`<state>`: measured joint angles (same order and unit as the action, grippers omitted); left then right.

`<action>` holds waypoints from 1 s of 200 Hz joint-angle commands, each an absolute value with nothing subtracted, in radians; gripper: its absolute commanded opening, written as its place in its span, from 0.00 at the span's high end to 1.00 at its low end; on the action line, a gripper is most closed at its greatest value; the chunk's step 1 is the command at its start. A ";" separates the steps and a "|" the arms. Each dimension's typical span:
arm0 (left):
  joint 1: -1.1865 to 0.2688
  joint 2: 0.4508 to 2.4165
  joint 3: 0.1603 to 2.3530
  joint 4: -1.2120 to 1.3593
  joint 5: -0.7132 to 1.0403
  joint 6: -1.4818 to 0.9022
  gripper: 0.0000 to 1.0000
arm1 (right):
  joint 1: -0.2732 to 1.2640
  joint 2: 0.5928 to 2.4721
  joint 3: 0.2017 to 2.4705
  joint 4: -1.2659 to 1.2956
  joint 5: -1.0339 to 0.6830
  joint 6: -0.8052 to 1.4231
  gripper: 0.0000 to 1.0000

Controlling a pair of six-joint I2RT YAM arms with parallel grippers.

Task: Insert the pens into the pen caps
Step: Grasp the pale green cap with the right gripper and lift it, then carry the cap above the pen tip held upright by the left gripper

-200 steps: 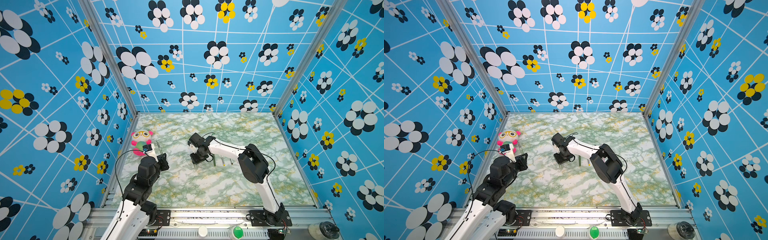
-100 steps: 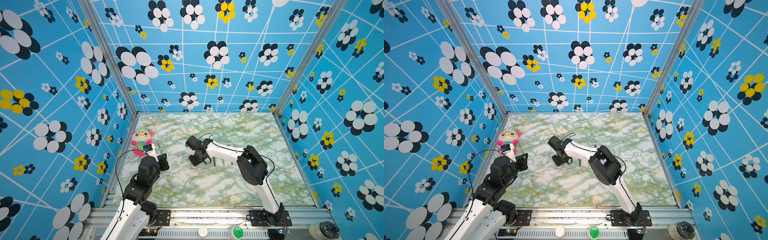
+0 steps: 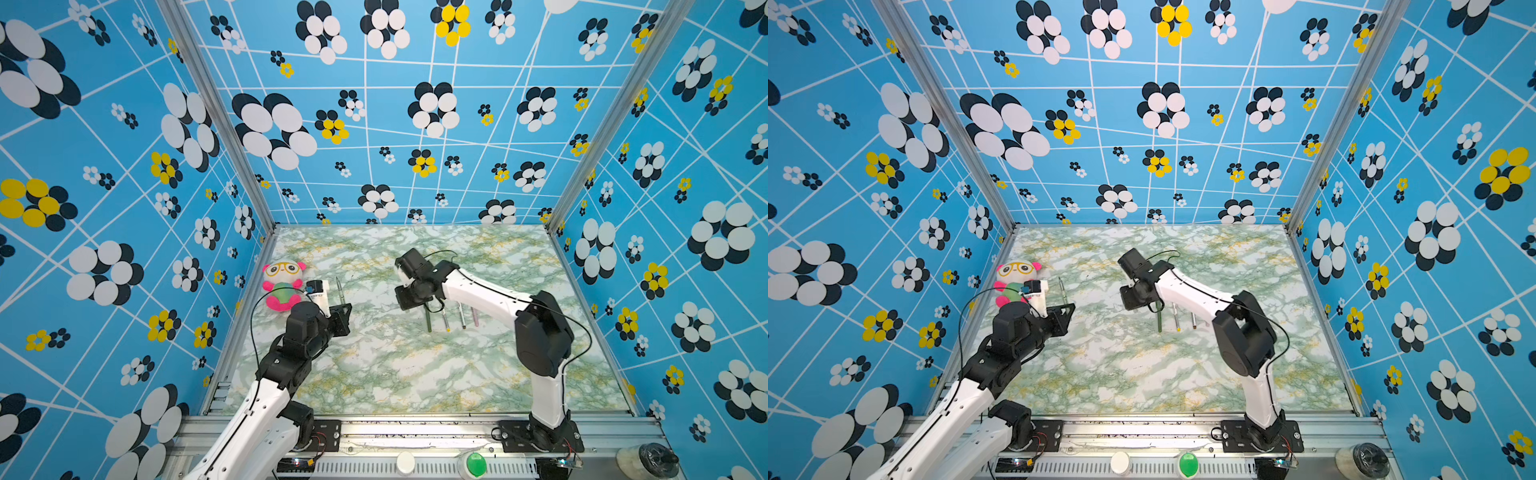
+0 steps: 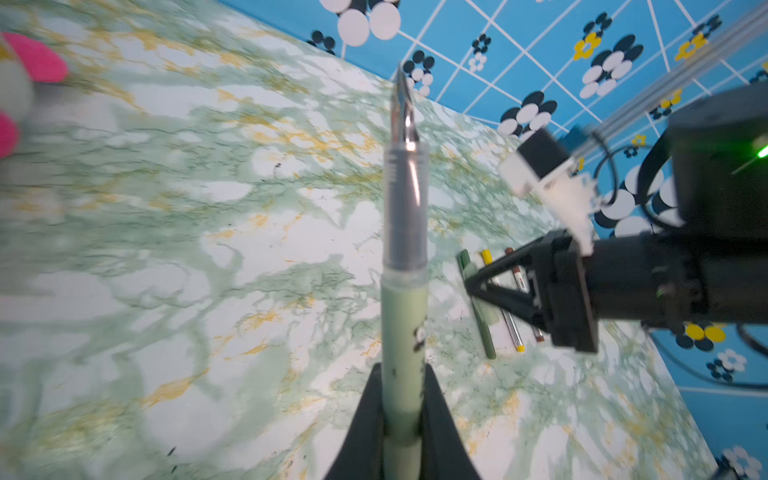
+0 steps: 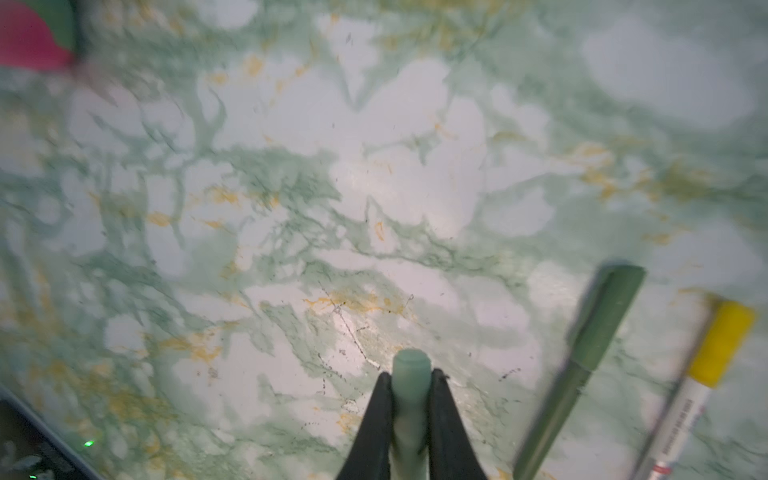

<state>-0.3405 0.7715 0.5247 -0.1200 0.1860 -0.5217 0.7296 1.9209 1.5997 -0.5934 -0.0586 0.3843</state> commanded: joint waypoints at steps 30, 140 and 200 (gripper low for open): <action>-0.532 1.010 0.674 0.000 0.440 -0.371 1.00 | 0.569 1.673 1.391 -0.314 -0.124 0.664 0.91; -0.625 1.165 0.729 0.092 0.510 -0.389 1.00 | 0.520 1.570 1.199 0.108 -0.399 0.892 0.94; -0.626 1.166 0.723 0.095 0.479 -0.393 1.00 | 0.541 1.575 1.206 0.172 -0.480 0.931 0.95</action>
<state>-0.6178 1.1652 0.7094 0.0612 0.4973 -0.3958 0.5194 1.6039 1.2041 0.1211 -0.4255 0.9066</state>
